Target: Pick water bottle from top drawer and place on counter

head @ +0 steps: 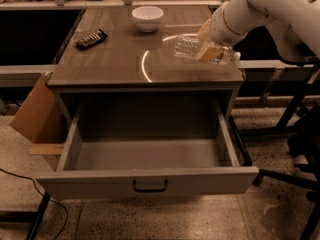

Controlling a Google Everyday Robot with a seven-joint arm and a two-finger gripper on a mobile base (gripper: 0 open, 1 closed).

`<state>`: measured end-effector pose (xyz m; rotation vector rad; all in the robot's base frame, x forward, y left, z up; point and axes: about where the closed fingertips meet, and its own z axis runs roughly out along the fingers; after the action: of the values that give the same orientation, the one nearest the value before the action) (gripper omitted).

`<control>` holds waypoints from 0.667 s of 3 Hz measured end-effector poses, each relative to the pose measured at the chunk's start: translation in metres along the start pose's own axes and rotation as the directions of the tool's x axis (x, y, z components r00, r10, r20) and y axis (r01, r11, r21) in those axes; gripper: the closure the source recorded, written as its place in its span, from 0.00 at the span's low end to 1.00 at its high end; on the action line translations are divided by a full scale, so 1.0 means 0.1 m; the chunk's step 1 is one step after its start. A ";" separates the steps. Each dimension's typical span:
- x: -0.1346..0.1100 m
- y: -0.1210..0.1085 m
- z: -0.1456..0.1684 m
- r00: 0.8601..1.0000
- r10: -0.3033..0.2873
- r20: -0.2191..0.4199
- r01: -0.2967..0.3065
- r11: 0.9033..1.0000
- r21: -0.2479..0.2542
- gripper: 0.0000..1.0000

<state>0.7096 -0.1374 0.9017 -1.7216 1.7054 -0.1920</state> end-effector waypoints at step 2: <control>-0.01 -0.36 0.48 0.993 0.116 -0.035 -0.117 0.993 -0.032 0.45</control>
Offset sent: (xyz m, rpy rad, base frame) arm 0.0776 0.0156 -0.0166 0.0421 0.1040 -0.1337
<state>0.7656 -0.1229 0.8865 -1.6453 1.8369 -0.1393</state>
